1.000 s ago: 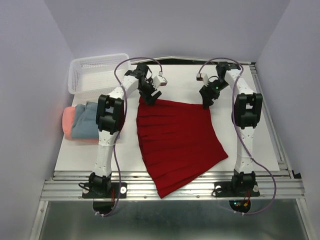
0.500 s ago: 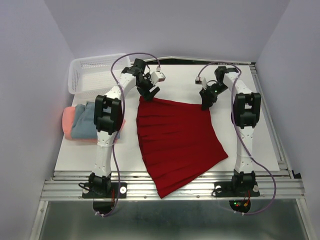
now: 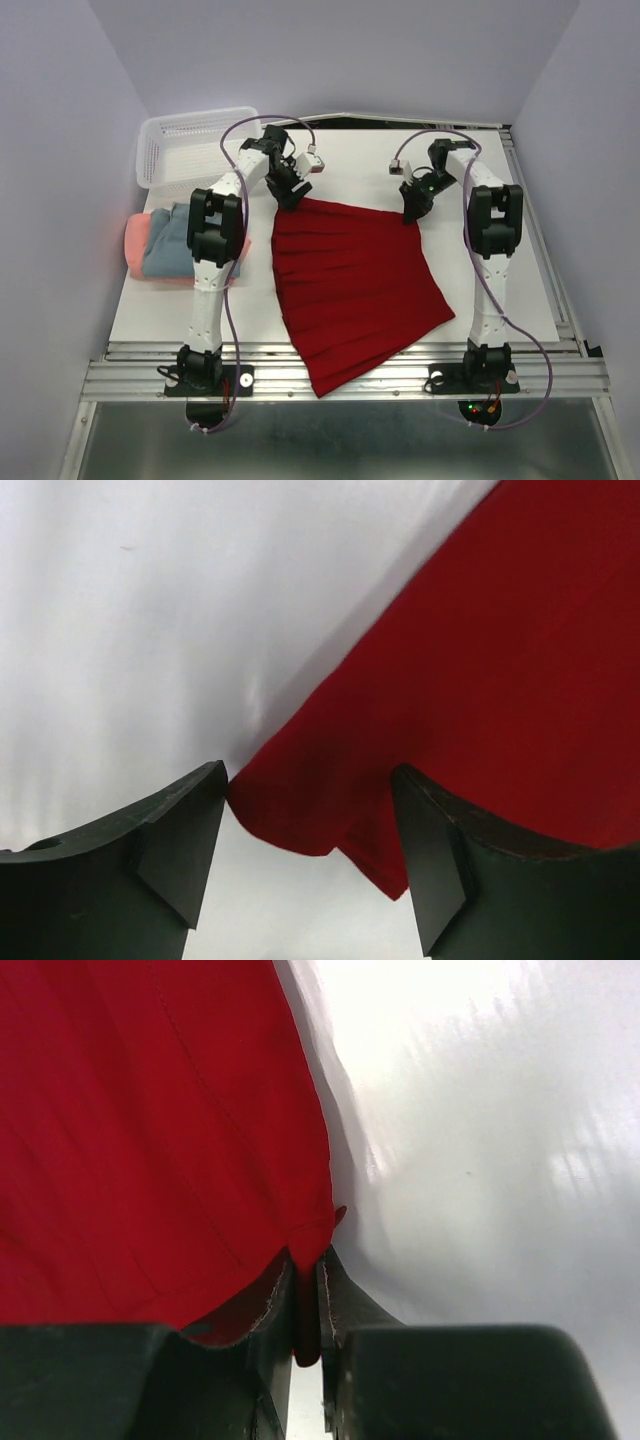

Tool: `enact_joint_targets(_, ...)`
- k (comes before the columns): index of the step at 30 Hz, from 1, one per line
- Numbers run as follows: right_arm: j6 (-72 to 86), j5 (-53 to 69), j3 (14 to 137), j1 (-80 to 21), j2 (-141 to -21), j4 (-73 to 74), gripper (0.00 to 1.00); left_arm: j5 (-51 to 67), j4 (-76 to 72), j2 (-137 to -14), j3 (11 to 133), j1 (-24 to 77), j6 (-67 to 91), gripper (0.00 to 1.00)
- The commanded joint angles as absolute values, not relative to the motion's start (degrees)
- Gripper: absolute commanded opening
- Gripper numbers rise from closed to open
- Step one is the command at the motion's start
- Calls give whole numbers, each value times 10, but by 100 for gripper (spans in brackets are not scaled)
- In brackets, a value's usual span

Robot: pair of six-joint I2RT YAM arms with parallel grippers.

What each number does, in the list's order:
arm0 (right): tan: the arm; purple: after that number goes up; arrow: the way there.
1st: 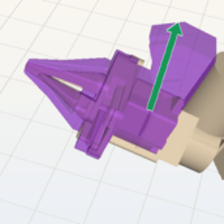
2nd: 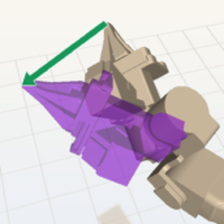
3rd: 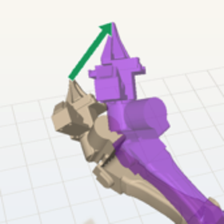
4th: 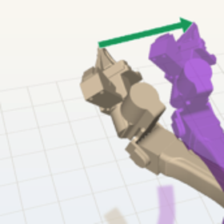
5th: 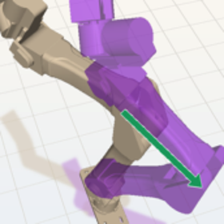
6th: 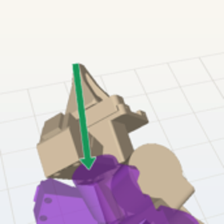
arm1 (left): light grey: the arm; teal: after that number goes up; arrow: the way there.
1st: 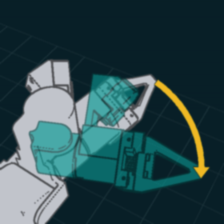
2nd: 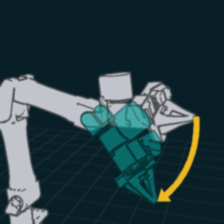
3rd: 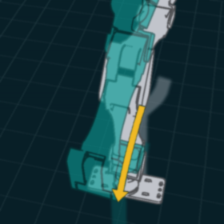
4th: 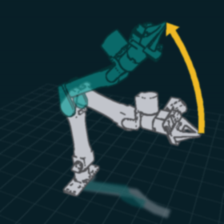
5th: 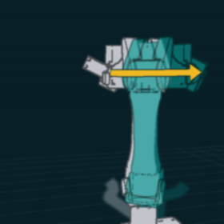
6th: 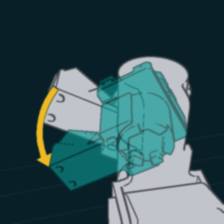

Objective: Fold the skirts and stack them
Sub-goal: Fold the skirt

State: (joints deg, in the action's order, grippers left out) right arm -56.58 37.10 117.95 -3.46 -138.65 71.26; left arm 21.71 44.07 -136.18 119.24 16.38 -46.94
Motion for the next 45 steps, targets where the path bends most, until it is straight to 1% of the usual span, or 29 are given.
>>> enact_joint_targets(1, -571, 344, 1141, -41, -1368, 700, 8, 250, 518, -1378, 1185, 166, -504, 77)
enact_joint_targets(3, -570, 342, 1117, -41, -1357, 689, 3, 261, 533, -1377, 1178, 167, -510, 77)
enact_joint_targets(4, -567, 340, 1110, -41, -1349, 679, 1, 262, 534, -1376, 1169, 167, -512, 74)
enact_joint_targets(5, -564, 340, 1106, -41, -1348, 677, 1, 262, 535, -1375, 1167, 167, -514, 70)
enact_joint_targets(6, -560, 340, 1104, -41, -1347, 674, 0, 260, 537, -1377, 1165, 167, -515, 62)
enact_joint_targets(7, -551, 341, 1104, -41, -1347, 673, 1, 258, 540, -1380, 1172, 167, -516, 58)
enact_joint_targets(8, -546, 344, 1106, -41, -1346, 671, 1, 256, 547, -1389, 1180, 167, -516, 47)
enact_joint_targets(9, -525, 351, 1107, -36, -1344, 665, 1, 253, 548, -1393, 1192, 167, -515, 39)
enact_joint_targets(10, -513, 354, 1107, -36, -1342, 656, 1, 250, 548, -1397, 1204, 167, -512, 28)
enact_joint_targets(11, -505, 359, 1106, -30, -1339, 637, 1, 237, 528, -1400, 1231, 167, -489, 12)
enact_joint_targets(12, -494, 362, 1107, -30, -1336, 628, 1, 232, 518, -1405, 1246, 166, -477, 0)
enact_joint_targets(16, -434, 361, 1114, -19, -1332, 577, 1, 163, 450, -1420, 1349, 166, -428, 0)
enact_joint_targets(18, -409, 357, 1125, -14, -1331, 542, 1, 140, 394, -1419, 1369, 165, -401, 0)
enact_joint_targets(23, -353, 341, 1173, 5, -1334, 477, 1, 84, 244, -1383, 1365, 163, -357, 0)
enact_joint_targets(26, -321, 336, 1215, 17, -1336, 449, 1, 69, 181, -1357, 1363, 162, -337, 0)
enact_joint_targets(30, -294, 345, 1212, 27, -1307, 392, 1, 79, 142, -1305, 1363, 157, -322, 0)
enact_joint_targets(34, -308, 366, 1152, 27, -1236, 341, 1, 110, 152, -1248, 1321, 162, -341, 0)
enact_joint_targets(37, -337, 378, 1103, 27, -1206, 331, 1, 130, 187, -1200, 1283, 170, -373, 0)
enact_joint_targets(40, -392, 376, 1057, 27, -1175, 329, 1, 151, 221, -1146, 1207, 185, -401, 0)
enact_joint_targets(41, -403, 371, 1046, 27, -1163, 330, 1, 153, 235, -1132, 1164, 190, -404, 0)
enact_joint_targets(45, -468, 366, 973, 27, -1130, 328, 1, 138, 234, -1039, 1042, 221, -410, 0)
